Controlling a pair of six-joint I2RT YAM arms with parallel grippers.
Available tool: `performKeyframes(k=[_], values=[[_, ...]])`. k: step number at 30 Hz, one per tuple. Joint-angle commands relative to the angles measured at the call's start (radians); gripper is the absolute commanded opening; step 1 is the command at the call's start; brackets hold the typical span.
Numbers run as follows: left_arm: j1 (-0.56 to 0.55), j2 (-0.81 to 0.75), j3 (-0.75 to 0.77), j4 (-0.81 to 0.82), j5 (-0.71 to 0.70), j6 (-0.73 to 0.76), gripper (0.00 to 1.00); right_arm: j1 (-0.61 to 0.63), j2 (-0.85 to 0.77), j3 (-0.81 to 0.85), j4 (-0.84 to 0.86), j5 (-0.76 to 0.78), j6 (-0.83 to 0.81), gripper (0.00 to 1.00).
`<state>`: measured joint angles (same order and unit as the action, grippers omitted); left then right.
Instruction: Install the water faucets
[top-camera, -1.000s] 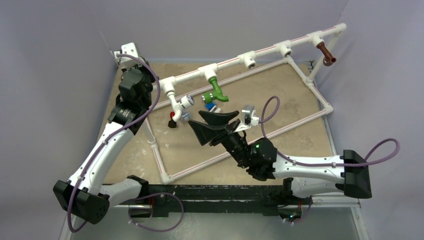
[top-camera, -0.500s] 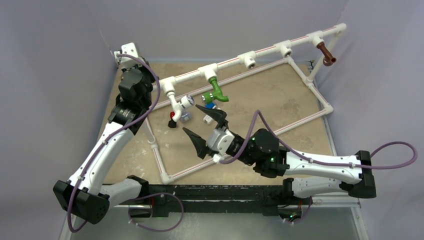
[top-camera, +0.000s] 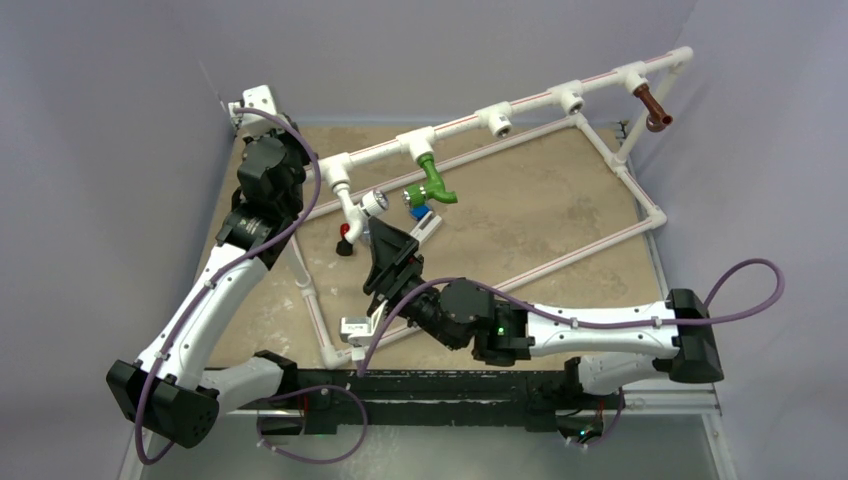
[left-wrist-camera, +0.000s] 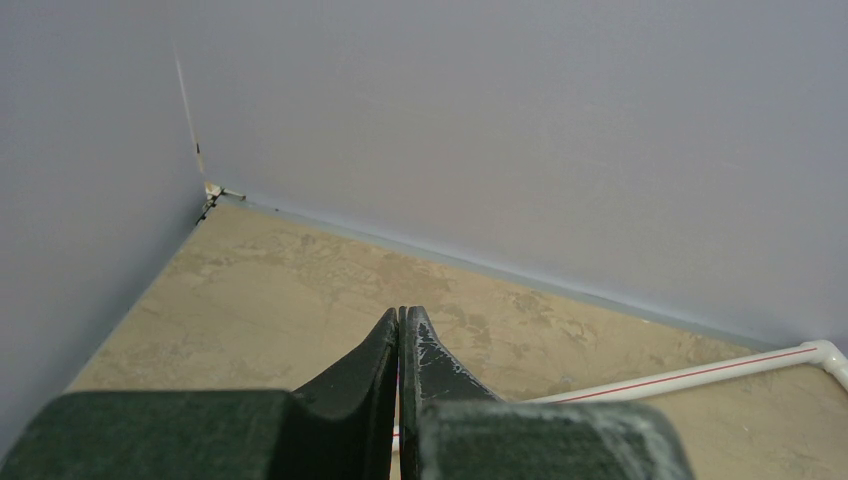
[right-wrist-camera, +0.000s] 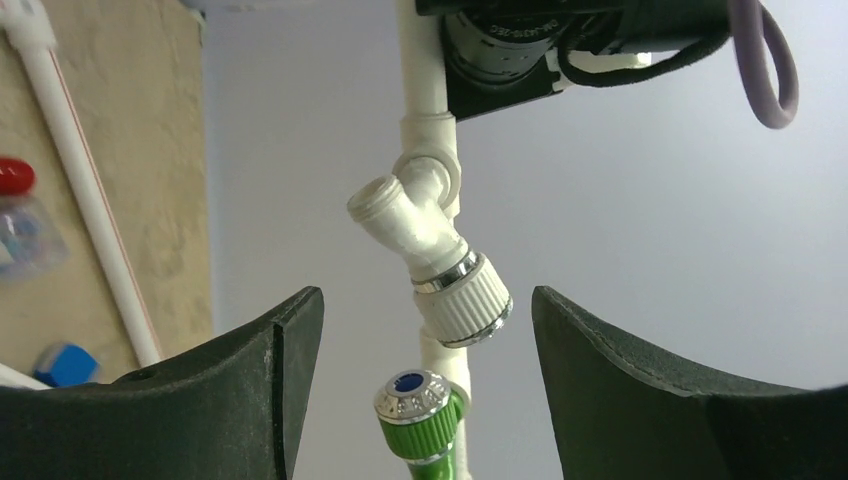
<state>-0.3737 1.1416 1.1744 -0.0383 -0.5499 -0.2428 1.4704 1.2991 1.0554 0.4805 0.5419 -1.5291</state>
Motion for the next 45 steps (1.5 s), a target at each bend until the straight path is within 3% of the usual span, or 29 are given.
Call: performKeyframes(k=[1,13,24,31,38,41,45], values=[[-0.008,0.067,-0.067,-0.211,0.047,0.007,0.00,0.010,0.027,0.025,0.107,0.107,-0.241,0.77],[-0.008,0.064,-0.067,-0.213,0.047,0.005,0.00,-0.014,0.184,0.136,0.176,0.144,-0.334,0.74],[-0.008,0.057,-0.066,-0.213,0.048,0.005,0.00,-0.064,0.240,0.188,0.181,0.145,-0.279,0.66],[-0.008,0.060,-0.065,-0.213,0.046,0.007,0.00,-0.078,0.271,0.181,0.203,0.152,-0.203,0.37],[-0.008,0.061,-0.064,-0.214,0.047,0.007,0.00,-0.085,0.296,0.162,0.327,0.211,-0.101,0.00],[-0.008,0.061,-0.064,-0.215,0.047,0.007,0.00,-0.084,0.301,0.166,0.375,0.222,0.000,0.00],[-0.008,0.061,-0.064,-0.215,0.047,0.007,0.00,-0.084,0.297,0.182,0.375,0.203,0.321,0.00]])
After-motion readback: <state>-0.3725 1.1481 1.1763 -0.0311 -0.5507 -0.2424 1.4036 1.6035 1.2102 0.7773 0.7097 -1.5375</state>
